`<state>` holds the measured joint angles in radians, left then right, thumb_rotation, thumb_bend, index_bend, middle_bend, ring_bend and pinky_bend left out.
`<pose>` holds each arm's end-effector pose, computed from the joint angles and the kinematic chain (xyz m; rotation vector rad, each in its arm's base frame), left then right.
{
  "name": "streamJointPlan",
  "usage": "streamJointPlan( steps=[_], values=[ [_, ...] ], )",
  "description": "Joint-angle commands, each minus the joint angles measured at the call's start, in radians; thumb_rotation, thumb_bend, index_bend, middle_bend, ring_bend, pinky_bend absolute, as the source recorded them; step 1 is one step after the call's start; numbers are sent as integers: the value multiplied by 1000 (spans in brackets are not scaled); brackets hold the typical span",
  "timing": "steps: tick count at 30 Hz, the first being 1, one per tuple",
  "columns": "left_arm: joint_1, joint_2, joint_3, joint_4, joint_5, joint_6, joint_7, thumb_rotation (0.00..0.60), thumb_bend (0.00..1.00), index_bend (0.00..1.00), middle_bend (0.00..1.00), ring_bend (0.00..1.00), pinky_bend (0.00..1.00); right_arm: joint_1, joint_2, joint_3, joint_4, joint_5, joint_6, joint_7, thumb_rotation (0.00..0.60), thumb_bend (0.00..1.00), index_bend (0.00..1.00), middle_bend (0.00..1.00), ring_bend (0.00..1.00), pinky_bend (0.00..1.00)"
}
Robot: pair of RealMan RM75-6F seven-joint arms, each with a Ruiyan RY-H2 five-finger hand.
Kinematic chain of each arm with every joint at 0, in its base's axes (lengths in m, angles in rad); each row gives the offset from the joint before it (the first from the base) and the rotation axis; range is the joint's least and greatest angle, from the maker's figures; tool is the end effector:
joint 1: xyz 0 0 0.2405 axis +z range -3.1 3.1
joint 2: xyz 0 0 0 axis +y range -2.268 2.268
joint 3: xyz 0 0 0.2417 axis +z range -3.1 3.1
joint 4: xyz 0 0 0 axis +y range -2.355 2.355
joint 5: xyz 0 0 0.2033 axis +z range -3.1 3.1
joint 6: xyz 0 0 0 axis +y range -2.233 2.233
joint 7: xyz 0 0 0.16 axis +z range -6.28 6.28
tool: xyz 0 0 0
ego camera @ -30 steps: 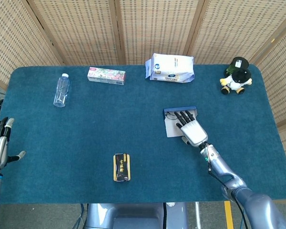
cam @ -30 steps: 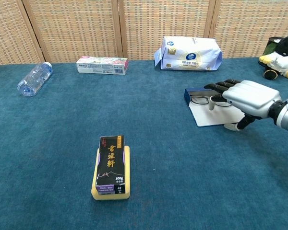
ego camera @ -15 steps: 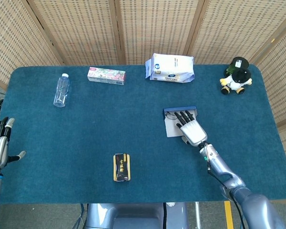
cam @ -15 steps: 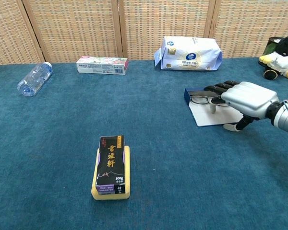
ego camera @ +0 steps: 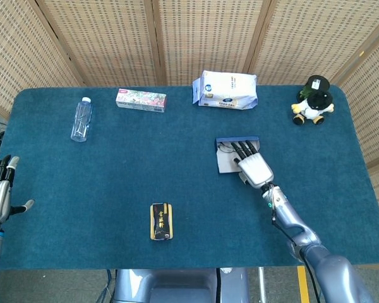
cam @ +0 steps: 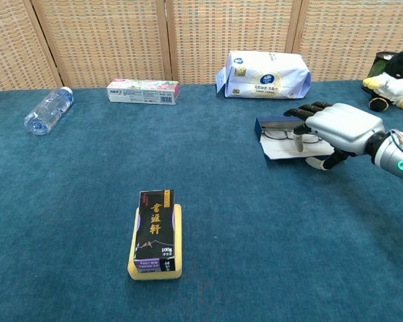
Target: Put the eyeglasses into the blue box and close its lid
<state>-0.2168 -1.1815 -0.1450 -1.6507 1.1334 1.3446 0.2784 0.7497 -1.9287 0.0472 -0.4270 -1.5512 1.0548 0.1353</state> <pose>-0.3048 0.2463 0.1458 -1.2666 -0.9417 -0.6815 -0.2166 -0.3989 -0.0355 1.8924 -0.5126 0.8258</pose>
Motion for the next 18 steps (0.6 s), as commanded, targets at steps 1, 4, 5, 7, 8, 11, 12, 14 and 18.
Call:
streamJointPlan(
  steps=[1,4,5,7,8,11,12,14,18],
  values=[
    [0,-1,0,1,-1,-1,0,600,0,0,0,0,0,14,-10,17,11,15,-13,-1,600,466,449,60,0,60],
    [-1,-1,-1,1,-2,-1,1,600,0,0,0,0,0,29,-18,35,20,31,-30,-1,600,466,449,60,0,60],
    [-1,-1,-1,1,-3,-1,1,600,0,0,0,0,0,35,-21,41,25,38,-39,-2,600,466,449,60,0,60],
    [-1,-1,-2,2,-6,-3,0,600,0,0,0,0,0,45,-25,51,34,48,-63,-3,600,466,449,60,0,60],
    [-2,-1,-2,3,-7,-4,0,600,0,0,0,0,0,50,-26,54,38,53,-77,-2,600,466,449,60,0,60],
    [-4,0,-5,6,-12,-9,-2,600,0,0,0,0,0,64,-33,67,57,69,-109,-3,600,466,449,61,0,60],
    [-4,0,-5,7,-13,-11,-2,600,0,0,0,0,0,67,-35,70,62,73,-117,-2,600,466,450,61,0,60],
    [-5,0,-6,9,-16,-14,-3,600,0,0,0,0,0,72,-38,76,71,81,-133,4,600,466,473,64,0,60],
    [-7,-1,-8,12,-23,-19,-3,600,0,0,0,0,0,72,-43,70,87,80,-144,10,600,483,544,70,0,60]
  ],
)
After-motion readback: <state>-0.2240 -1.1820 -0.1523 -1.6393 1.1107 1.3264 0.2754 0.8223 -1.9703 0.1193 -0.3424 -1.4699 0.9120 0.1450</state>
